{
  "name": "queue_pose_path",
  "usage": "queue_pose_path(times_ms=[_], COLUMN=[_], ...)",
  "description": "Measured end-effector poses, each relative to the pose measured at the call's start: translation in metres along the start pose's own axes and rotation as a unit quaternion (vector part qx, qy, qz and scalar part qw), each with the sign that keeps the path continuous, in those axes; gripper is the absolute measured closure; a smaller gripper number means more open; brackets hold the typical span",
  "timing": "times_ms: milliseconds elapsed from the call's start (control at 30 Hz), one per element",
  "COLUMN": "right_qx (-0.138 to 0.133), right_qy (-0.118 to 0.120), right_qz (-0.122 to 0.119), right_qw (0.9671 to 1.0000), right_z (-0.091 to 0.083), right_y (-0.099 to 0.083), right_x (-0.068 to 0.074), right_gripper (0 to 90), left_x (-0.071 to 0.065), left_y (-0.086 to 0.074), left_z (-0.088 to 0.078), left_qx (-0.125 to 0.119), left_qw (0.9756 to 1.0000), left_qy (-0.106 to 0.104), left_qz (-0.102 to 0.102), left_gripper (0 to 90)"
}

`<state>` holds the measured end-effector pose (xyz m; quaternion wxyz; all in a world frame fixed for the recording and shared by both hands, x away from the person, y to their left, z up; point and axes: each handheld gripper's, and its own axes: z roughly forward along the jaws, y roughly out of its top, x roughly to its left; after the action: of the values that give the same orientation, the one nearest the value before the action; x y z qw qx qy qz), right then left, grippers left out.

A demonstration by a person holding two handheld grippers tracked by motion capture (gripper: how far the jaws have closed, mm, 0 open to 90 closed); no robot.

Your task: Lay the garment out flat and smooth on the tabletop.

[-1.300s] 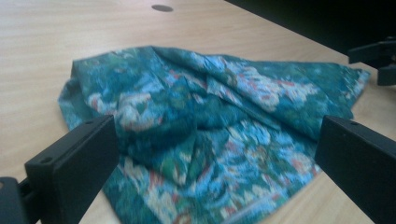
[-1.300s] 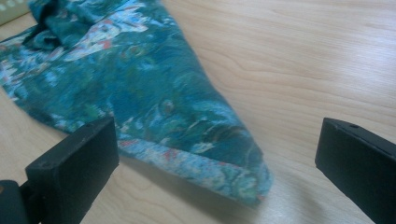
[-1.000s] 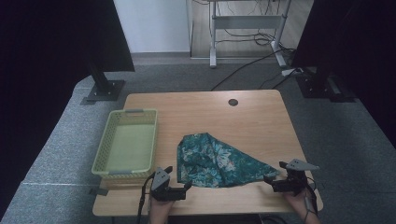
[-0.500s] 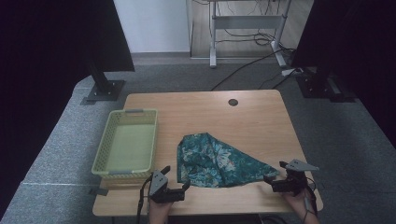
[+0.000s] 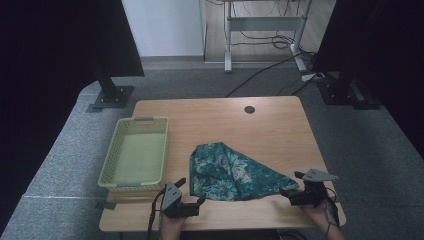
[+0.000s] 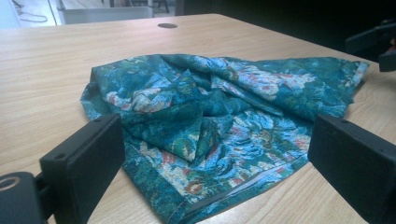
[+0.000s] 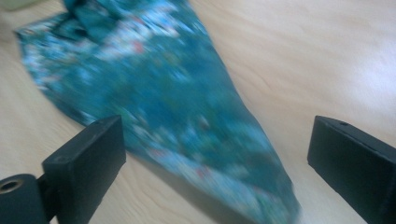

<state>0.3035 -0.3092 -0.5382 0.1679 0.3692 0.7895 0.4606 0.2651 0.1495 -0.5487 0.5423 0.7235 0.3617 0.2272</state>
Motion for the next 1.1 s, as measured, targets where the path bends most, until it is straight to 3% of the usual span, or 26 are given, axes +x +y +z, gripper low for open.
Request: queue_pose_path(times_ms=[333, 433, 567, 733, 900, 1100], right_qx=[0.008, 0.023, 0.047, 0.076, 0.105, 0.134], right_qy=[0.068, 0.088, 0.122, 0.133, 0.131, 0.129], right_qz=[-0.055, -0.072, -0.099, -0.133, -0.154, -0.166], right_qw=[0.9962, 0.9933, 0.9865, 0.9793, 0.9737, 0.9684], right_z=[0.018, 0.03, 0.047, 0.066, 0.078, 0.087], right_y=[0.035, 0.039, 0.043, 0.043, 0.041, 0.038], right_x=[0.029, 0.044, 0.062, 0.08, 0.087, 0.086], right_gripper=[15.6, 16.8, 20.4, 24.2, 28.0, 55.4], left_x=[0.001, 0.0, -0.001, -0.001, -0.002, -0.001], left_y=[0.0, 0.0, 0.0, 0.0, 0.0, 0.0], left_z=[0.0, 0.0, 0.0, 0.0, 0.001, 0.001], left_qx=[-0.001, -0.001, 0.001, 0.003, 0.003, 0.003], left_qw=[1.0, 1.0, 1.0, 1.0, 1.0, 1.0], left_qy=[-0.004, -0.002, 0.0, -0.001, 0.001, 0.001], left_qz=[-0.001, 0.0, 0.004, 0.007, 0.008, 0.006], left_gripper=[3.9, 3.9, 4.0, 4.0, 4.0, 4.1])
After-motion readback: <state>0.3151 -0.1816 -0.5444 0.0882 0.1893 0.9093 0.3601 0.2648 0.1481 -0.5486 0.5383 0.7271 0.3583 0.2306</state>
